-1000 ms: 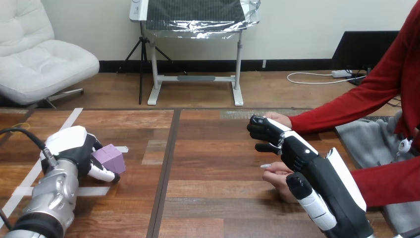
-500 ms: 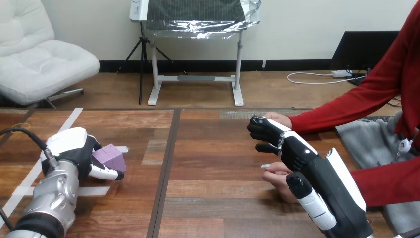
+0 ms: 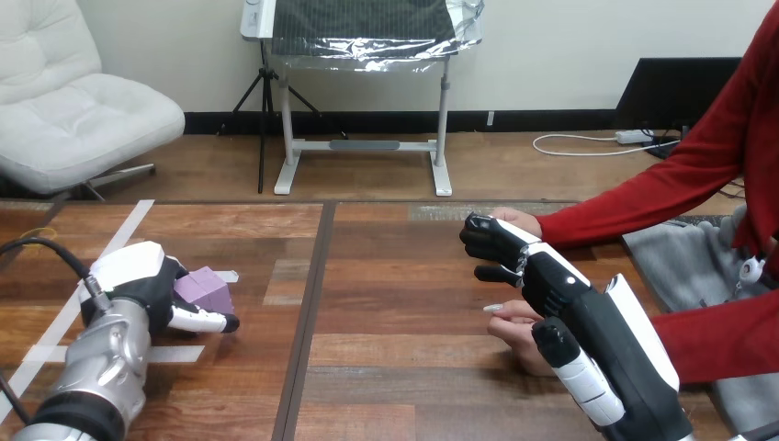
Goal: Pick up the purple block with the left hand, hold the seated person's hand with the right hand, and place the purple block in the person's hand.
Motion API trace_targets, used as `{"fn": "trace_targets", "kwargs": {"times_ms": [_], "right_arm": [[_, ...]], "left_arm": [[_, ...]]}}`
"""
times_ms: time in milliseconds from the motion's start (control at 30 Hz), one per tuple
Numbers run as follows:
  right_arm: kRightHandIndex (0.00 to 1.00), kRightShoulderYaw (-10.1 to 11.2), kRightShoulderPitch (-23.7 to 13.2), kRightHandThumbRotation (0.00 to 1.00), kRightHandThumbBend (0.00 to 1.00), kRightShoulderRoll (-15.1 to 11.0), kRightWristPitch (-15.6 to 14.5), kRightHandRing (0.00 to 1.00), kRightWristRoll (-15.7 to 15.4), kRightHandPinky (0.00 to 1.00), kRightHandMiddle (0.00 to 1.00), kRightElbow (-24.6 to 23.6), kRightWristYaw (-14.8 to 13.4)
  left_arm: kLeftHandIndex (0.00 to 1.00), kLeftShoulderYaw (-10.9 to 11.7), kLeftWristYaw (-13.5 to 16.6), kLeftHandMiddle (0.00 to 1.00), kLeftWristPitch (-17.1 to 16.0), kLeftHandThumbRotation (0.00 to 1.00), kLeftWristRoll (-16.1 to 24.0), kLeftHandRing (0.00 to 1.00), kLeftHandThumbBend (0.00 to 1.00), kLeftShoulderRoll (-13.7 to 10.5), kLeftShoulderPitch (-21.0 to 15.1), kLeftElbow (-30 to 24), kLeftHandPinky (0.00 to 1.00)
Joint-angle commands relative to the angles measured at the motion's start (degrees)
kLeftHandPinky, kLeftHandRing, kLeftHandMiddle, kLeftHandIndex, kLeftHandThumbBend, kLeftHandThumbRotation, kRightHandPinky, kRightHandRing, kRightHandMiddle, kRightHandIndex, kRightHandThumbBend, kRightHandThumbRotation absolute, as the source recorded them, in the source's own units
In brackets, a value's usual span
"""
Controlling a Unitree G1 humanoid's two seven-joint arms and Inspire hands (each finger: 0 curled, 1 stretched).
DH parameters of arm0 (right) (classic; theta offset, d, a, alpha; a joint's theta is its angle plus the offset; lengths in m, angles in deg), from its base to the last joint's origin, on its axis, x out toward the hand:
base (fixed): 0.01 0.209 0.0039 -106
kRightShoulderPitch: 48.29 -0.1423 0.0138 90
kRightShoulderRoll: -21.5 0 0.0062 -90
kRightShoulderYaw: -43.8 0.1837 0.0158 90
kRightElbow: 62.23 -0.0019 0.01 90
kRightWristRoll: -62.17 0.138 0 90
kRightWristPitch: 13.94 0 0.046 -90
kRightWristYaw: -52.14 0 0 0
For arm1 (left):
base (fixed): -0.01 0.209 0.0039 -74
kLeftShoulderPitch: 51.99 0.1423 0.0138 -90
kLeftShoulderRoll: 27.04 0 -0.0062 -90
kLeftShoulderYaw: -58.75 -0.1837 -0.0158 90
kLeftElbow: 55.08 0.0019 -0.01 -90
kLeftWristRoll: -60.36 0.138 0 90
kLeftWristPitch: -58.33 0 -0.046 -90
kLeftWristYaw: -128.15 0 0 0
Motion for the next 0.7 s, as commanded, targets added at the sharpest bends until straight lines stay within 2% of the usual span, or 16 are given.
{"fn": "trace_targets", "kwargs": {"times_ms": [0,333,667], "right_arm": [[0.87,0.72,-2.92,1.00,0.83,0.10,0.29,0.86,0.84,0.81,0.87,-2.88,-0.13],[0.87,0.73,-2.77,1.00,0.83,0.01,-0.05,0.86,0.69,0.81,0.86,-3.32,-0.16],[0.87,0.68,-2.50,1.00,0.83,0.16,-0.54,0.87,0.55,0.81,0.87,-3.78,-0.34]], "left_arm": [[0.77,0.36,0.08,0.78,0.41,0.46,-0.41,0.77,0.84,0.79,-5.74,-1.94,0.67],[0.74,1.49,0.86,0.76,0.80,0.33,-2.01,0.73,0.81,1.51,-6.24,-1.11,0.62],[0.67,2.95,1.45,0.66,1.47,0.10,-4.74,0.58,0.79,2.18,-6.45,-0.83,0.45]]}}
